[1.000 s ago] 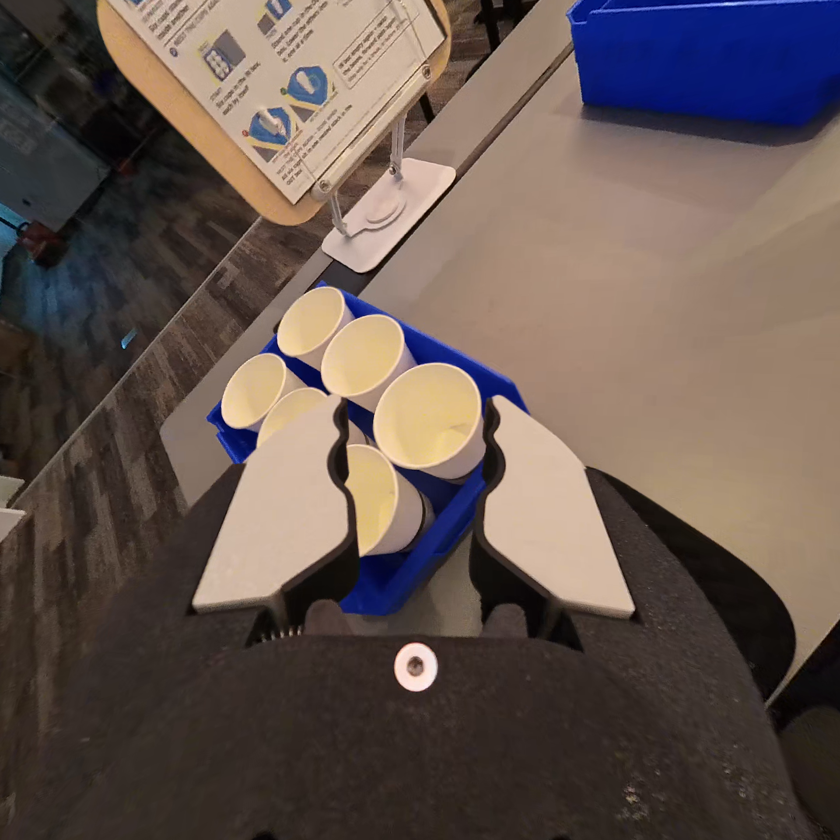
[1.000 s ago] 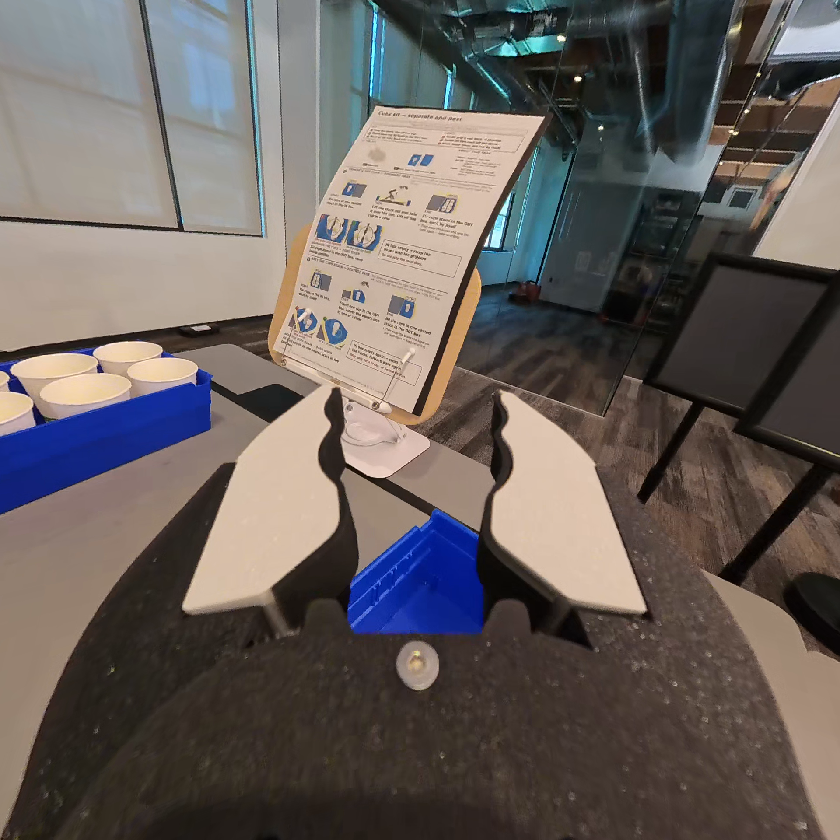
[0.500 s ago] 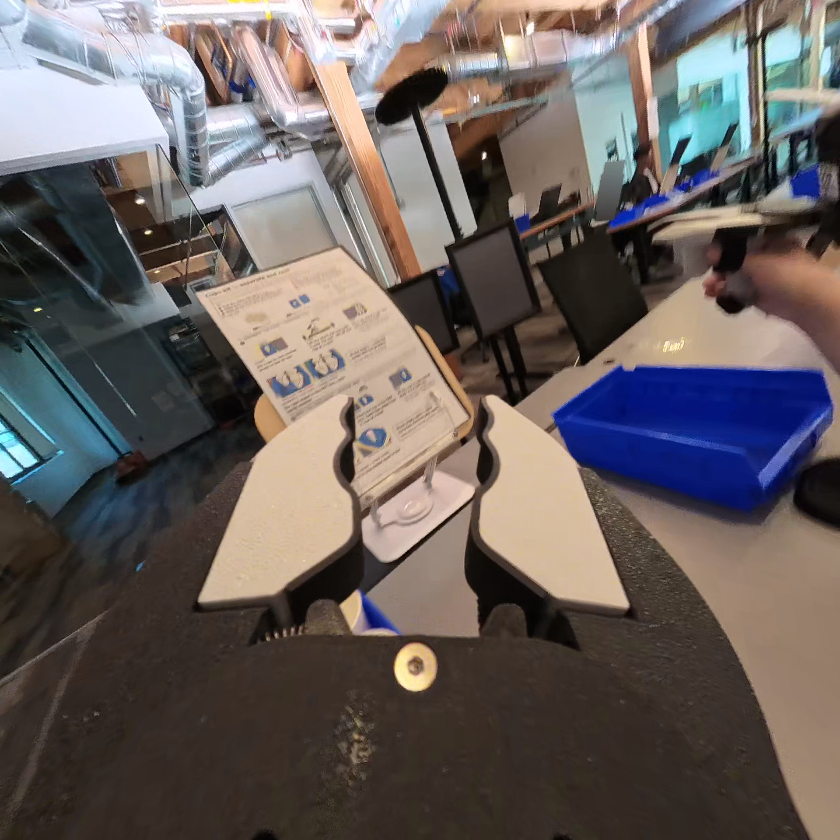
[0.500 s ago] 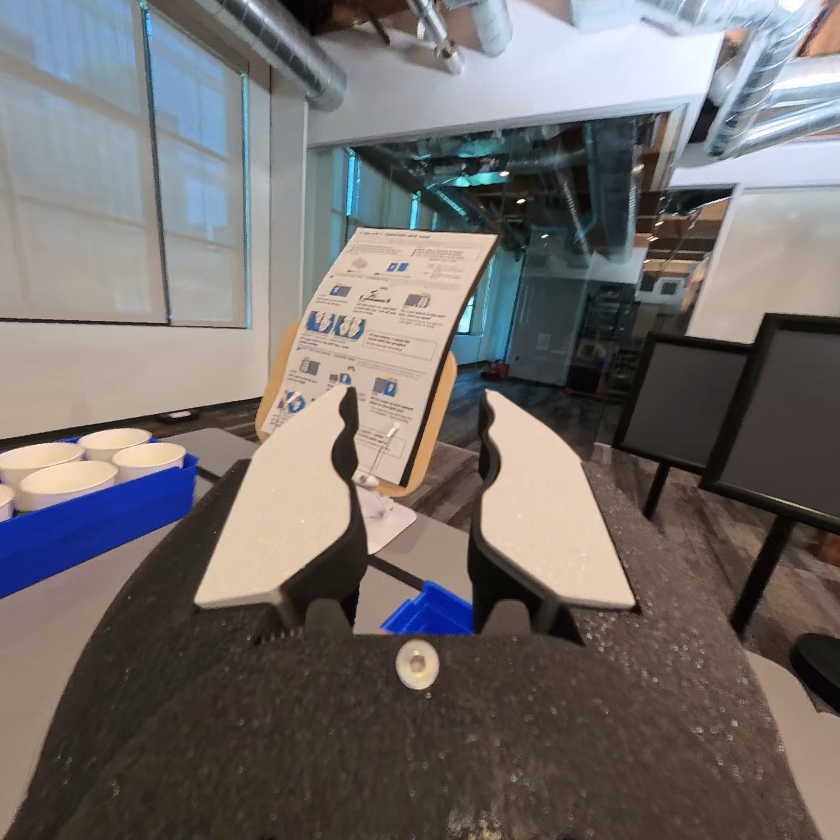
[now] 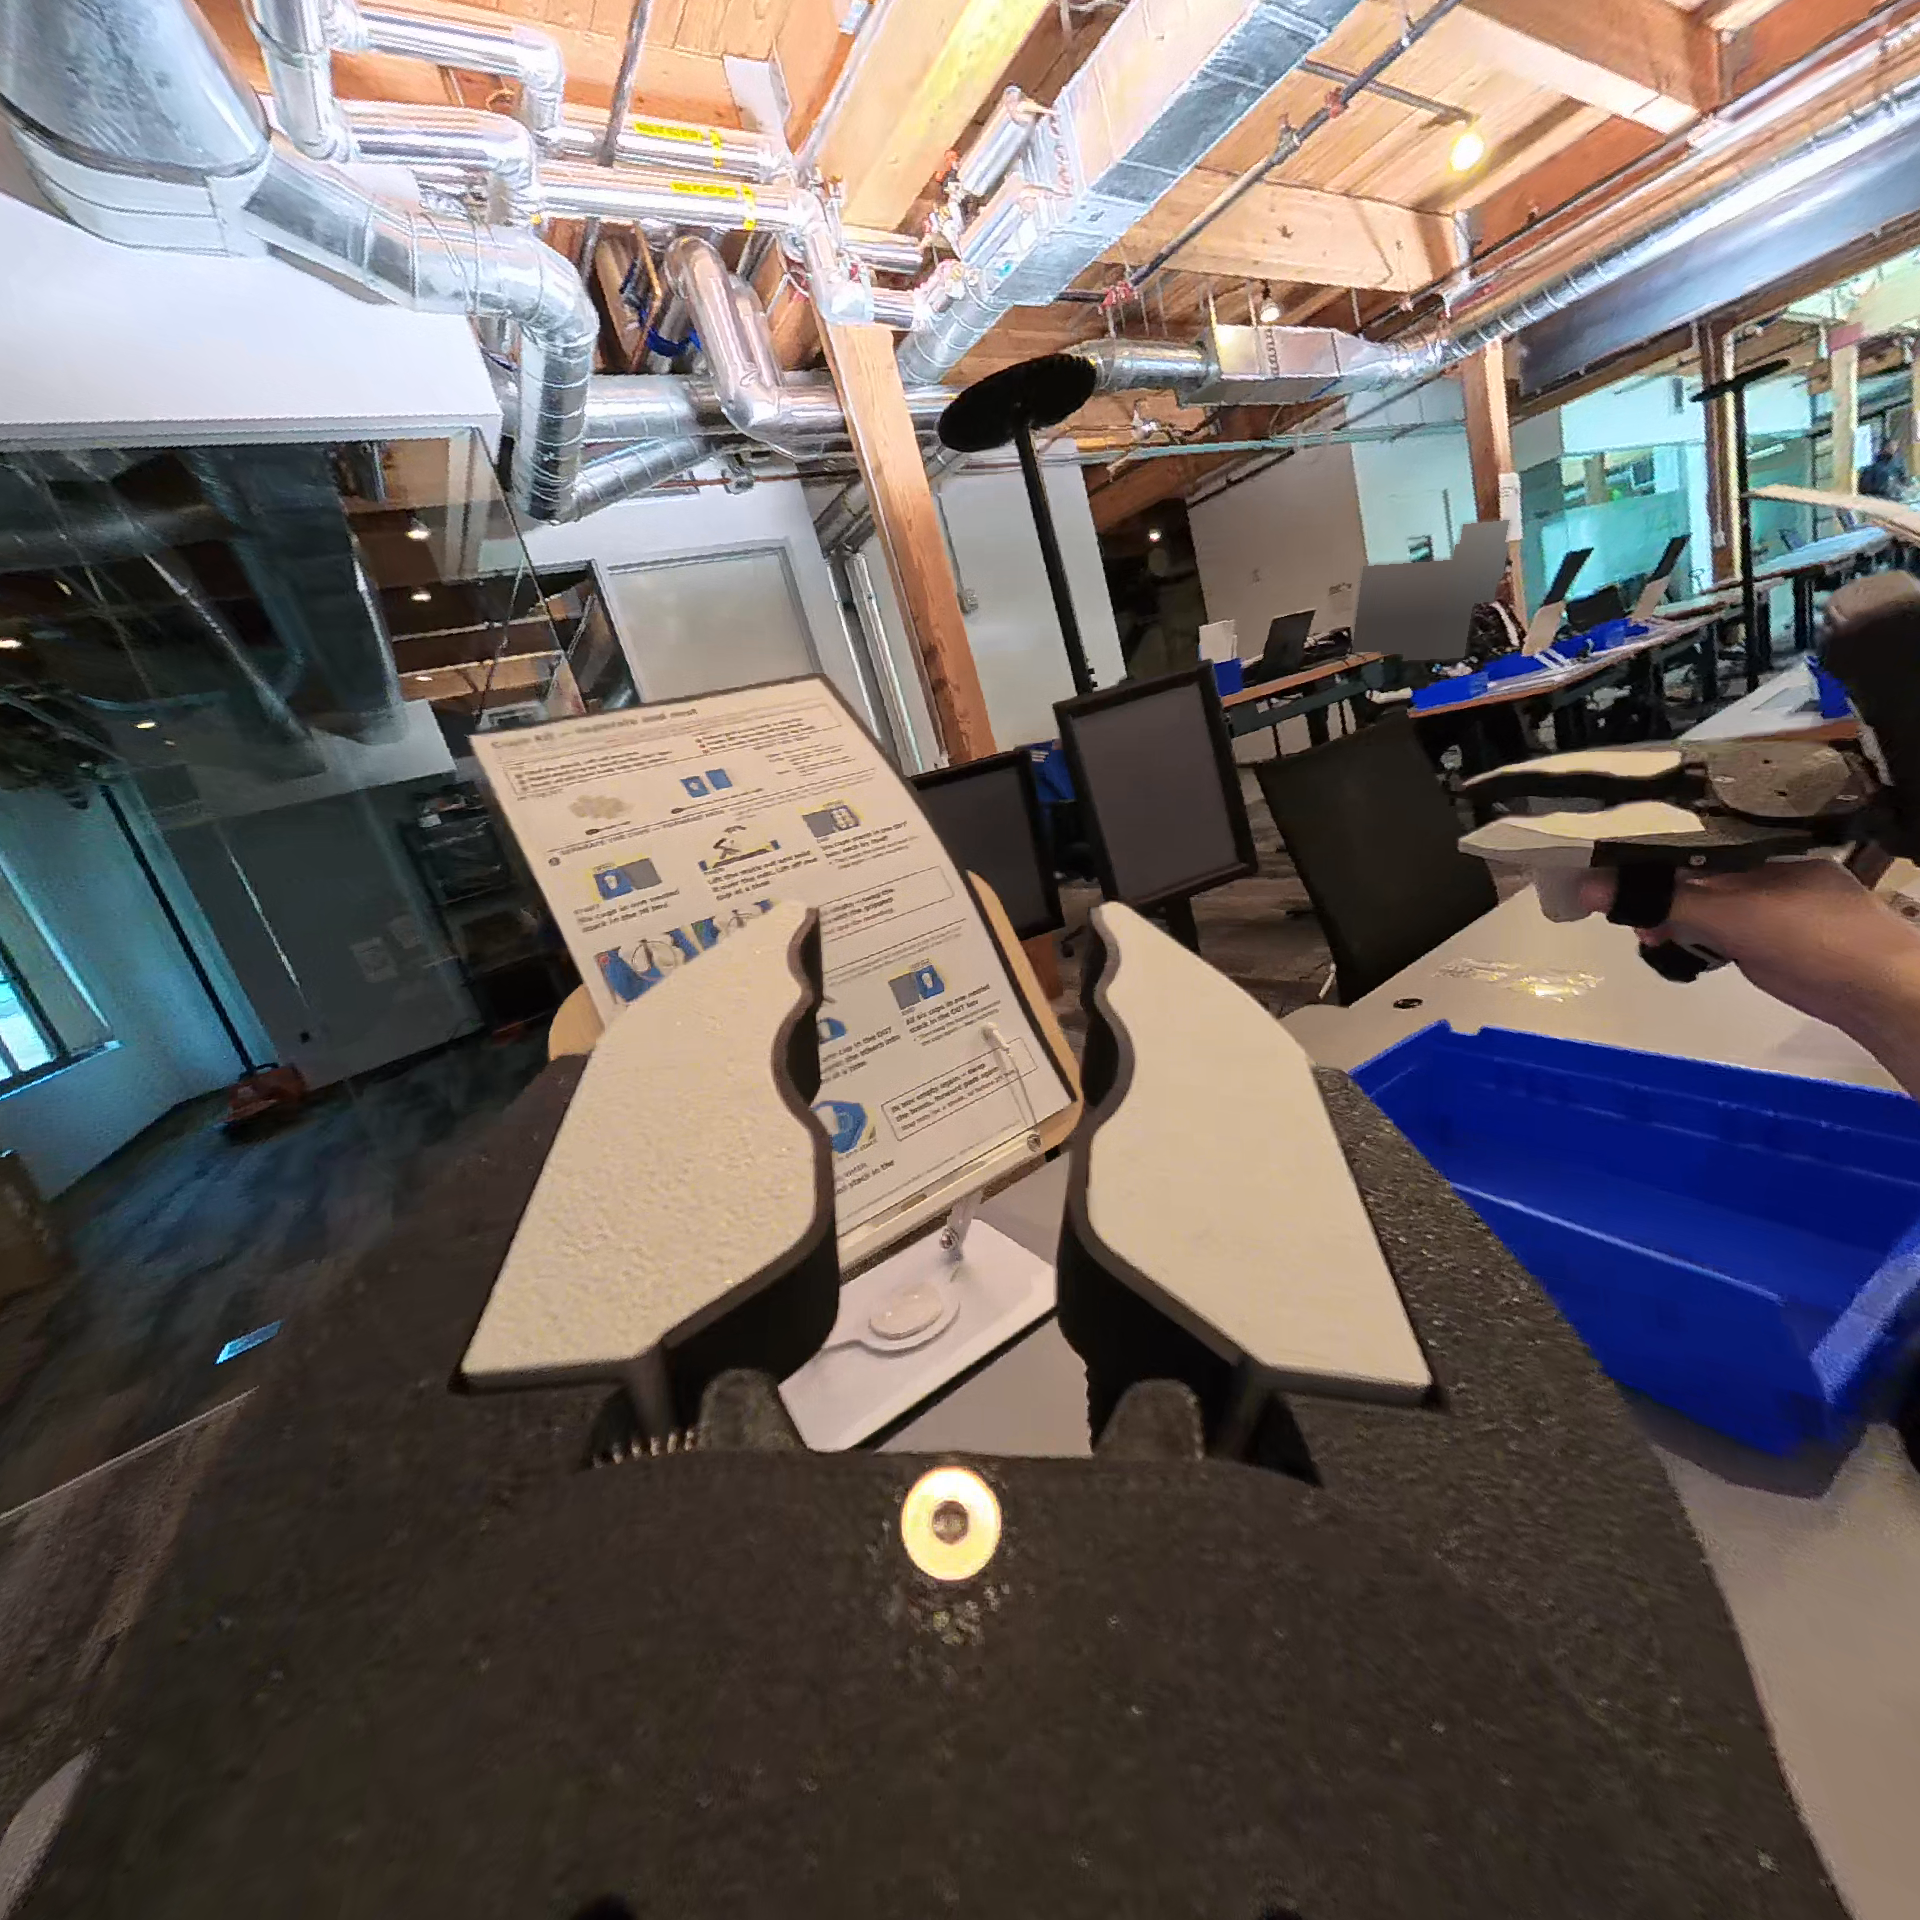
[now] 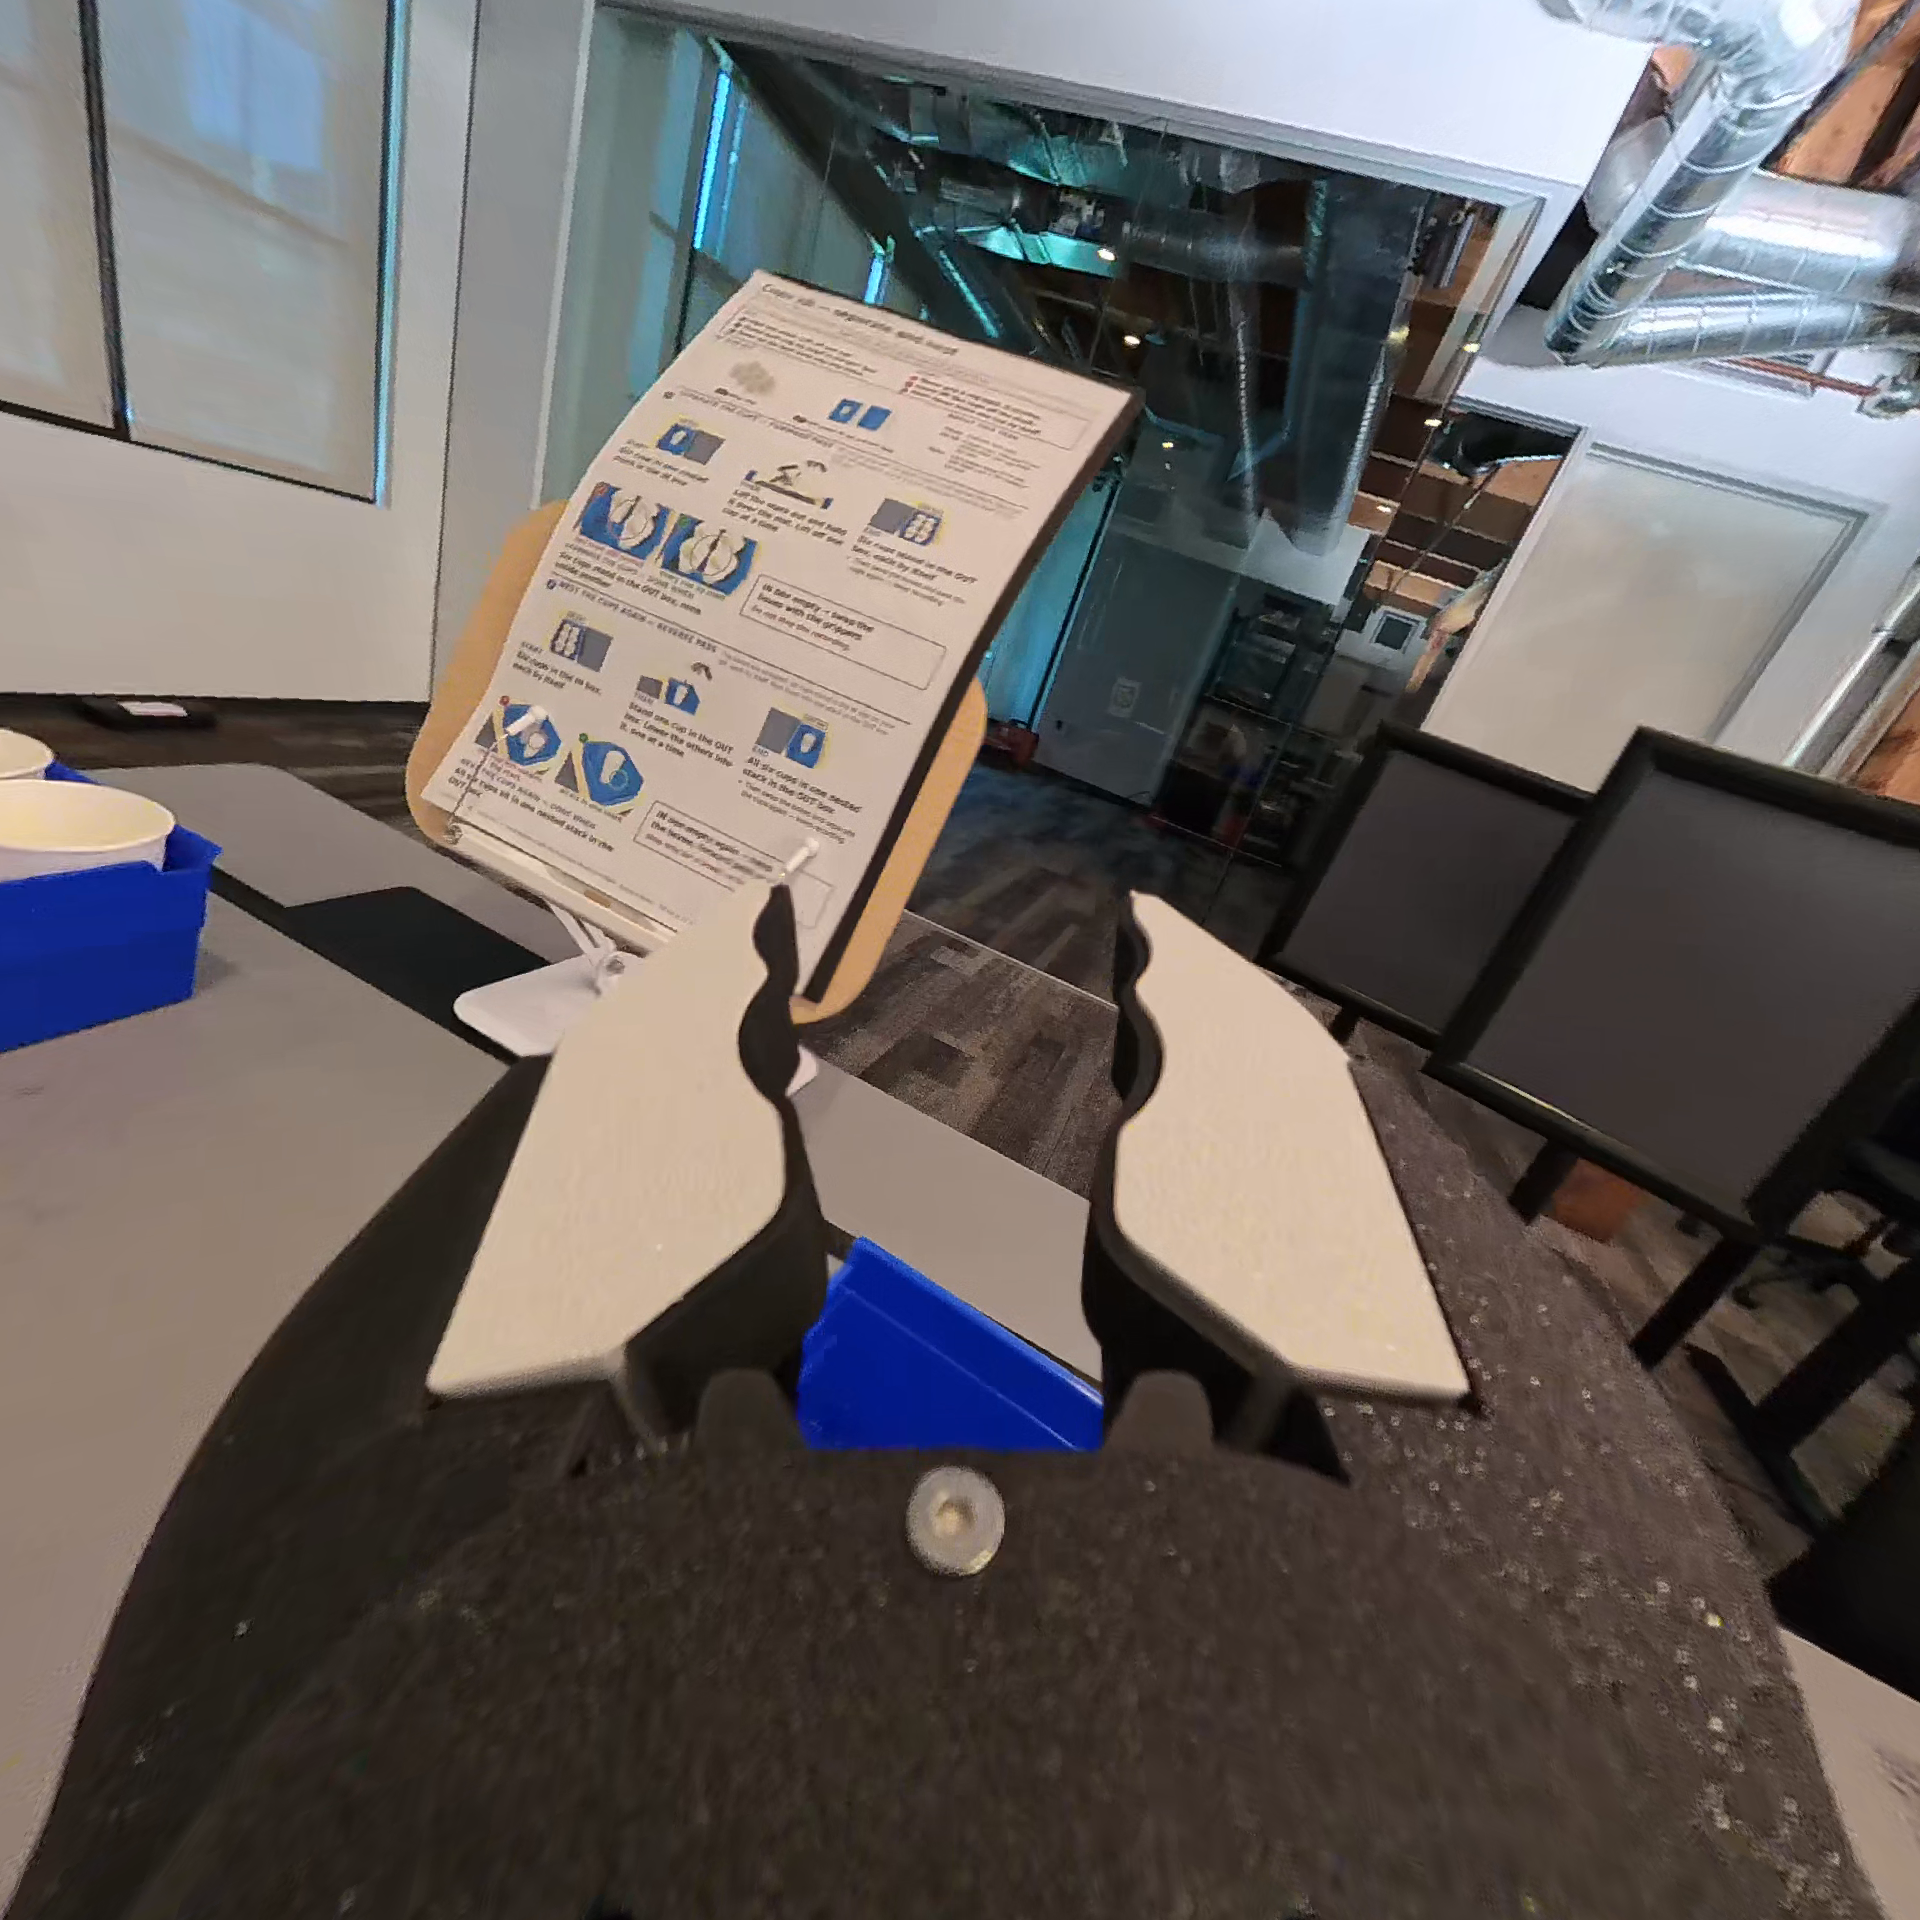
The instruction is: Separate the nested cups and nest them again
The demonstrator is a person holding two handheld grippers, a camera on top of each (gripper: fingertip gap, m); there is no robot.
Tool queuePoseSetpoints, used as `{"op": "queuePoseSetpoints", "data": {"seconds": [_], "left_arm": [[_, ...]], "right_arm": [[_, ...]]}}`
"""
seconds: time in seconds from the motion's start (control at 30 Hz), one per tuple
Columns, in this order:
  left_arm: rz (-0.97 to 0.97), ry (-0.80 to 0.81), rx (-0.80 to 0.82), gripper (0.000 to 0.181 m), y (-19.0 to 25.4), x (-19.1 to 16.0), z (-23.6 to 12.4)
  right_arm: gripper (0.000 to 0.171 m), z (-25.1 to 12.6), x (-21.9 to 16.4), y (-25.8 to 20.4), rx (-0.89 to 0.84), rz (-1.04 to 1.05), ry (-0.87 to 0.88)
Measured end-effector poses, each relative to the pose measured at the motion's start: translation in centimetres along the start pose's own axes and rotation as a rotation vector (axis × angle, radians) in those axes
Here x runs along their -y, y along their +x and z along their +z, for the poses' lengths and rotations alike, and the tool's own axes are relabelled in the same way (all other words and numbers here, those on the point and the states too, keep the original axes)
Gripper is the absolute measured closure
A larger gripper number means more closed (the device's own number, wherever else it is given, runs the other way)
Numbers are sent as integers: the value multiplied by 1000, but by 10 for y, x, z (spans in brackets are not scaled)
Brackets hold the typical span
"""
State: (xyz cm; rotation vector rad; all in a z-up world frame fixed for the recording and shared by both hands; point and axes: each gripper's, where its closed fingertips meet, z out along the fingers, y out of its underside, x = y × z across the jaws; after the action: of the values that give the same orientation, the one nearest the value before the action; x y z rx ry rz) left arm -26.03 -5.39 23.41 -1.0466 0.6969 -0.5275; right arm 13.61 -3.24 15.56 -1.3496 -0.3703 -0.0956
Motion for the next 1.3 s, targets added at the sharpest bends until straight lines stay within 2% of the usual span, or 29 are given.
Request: {"op": "queuePoseSetpoints", "data": {"seconds": [0.13, 0.23, 0.33, 0.47, 0.63, 0.7, 0.83, 0.93, 1.03, 1.2, 1.3], "left_arm": [[-57, -56, 36, 134, -25, -24, 1], [-102, -62, 54, 118, -38, -35, 2], [-183, 6, 70, 112, -44, -28, 2], [-316, 59, -2, 118, -30, -25, 8], [-311, 11, -102, 123, 3, -33, 24], [-271, 14, -114, 126, 16, -32, 27], [-154, 10, -109, 130, 35, -31, 32], [-128, 29, -125, 139, 48, -31, 36], [-126, 26, -150, 147, 53, -32, 38], [-127, -10, -114, 162, 37, -32, 43], [-156, -60, -96, 163, 24, -44, 48]], "right_arm": [[112, 12, -9, -20, 58, 39, -42], [113, 16, -14, -27, 28, 17, -74], [113, 14, -5, -31, -19, -47, -79], [113, 8, 23, -38, -27, -48, -13], [120, 18, 41, -46, 57, 24, 30], [124, 27, 34, -47, 87, 29, 4], [141, 34, 1, -46, 79, -58, -84], [142, 40, -21, -44, 82, -61, -176], [141, 42, -26, -49, 109, -37, -184], [140, 41, -32, -49, 118, -2, -202], [140, 41, -36, -51, 135, 29, -215]]}}
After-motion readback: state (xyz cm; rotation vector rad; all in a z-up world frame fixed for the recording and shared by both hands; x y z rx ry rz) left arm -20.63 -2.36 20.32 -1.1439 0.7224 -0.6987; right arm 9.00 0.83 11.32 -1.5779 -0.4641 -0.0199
